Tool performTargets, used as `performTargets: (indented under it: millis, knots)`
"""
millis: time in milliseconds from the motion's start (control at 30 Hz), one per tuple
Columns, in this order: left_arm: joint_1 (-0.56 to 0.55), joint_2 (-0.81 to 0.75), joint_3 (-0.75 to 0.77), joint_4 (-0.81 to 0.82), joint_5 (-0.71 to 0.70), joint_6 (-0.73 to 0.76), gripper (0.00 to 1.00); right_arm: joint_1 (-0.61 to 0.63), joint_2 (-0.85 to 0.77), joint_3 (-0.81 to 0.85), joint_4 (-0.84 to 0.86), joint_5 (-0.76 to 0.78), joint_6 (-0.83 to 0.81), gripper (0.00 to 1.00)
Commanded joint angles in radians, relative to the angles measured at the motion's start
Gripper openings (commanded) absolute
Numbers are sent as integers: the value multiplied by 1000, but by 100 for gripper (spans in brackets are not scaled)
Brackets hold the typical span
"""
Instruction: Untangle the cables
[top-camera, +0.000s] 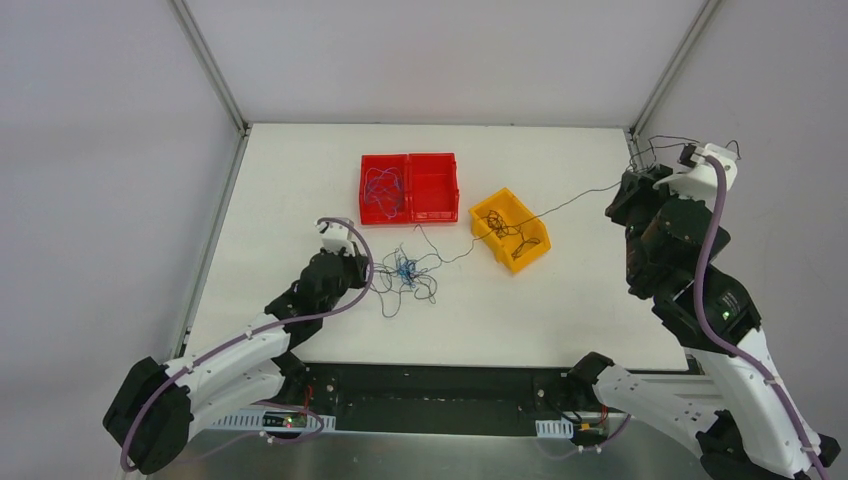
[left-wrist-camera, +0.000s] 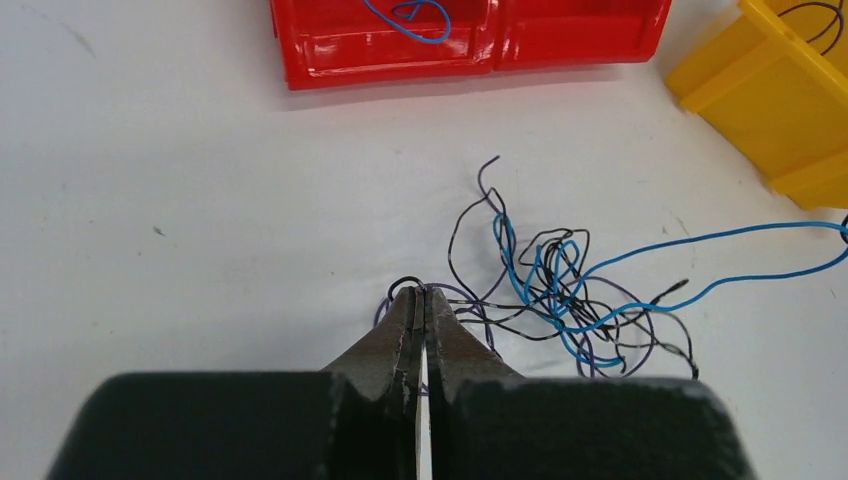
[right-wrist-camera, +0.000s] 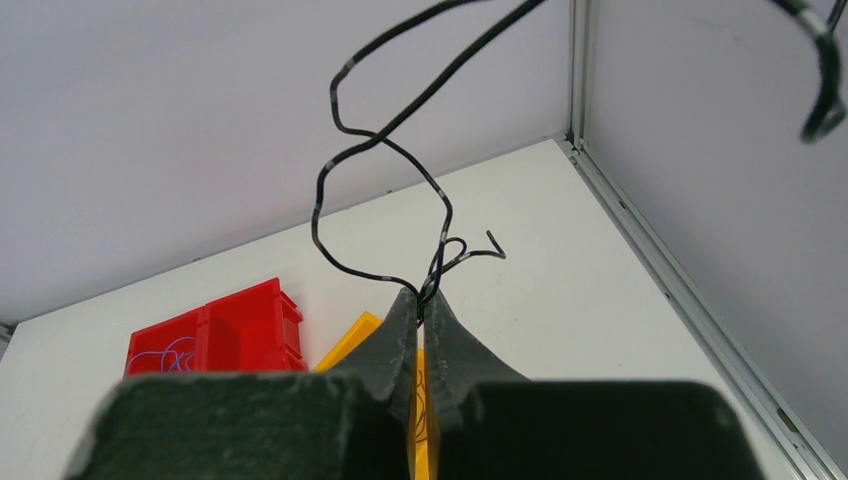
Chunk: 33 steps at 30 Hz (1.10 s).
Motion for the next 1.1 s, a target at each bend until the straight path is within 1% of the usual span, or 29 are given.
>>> performTargets:
  millis: [0,100,133,267,333,400,467,533,667,733,833,900,1067]
  knots:
    - [7,-24,0,-47,-97,-49,0,-4,22,9,10,-32,33,0]
    - [8,-24,26,-146,-165,-84,0,-5,55,36,-3,82,18,0]
    - [8,-31,30,-170,-181,-96,0,-5,53,37,5,87,-7,0]
    - [9,-83,19,-188,-203,-92,0,-6,32,18,43,0,5,0]
    - [8,-101,17,-184,-203,-64,0,-6,39,10,41,-51,9,0]
    - [8,-115,28,-182,-181,-20,0,-6,51,2,35,-151,44,0]
    - [8,-126,35,-174,-129,32,0,-6,64,-9,28,-278,61,0]
    - [8,-132,31,-149,-94,54,0,-5,76,-25,27,-415,67,0]
    - [8,-139,-9,-24,-5,94,0,-6,99,-68,8,-718,52,0]
    - [8,-130,-29,25,21,104,0,-6,109,-91,-18,-828,47,0]
    - [8,-102,-33,71,39,133,0,-5,126,-126,-78,-951,57,0]
    - [8,-78,-32,95,47,153,0,-4,147,-135,-137,-1007,64,2]
    - [8,-16,-44,205,75,197,0,-2,246,-156,-295,-1052,84,3]
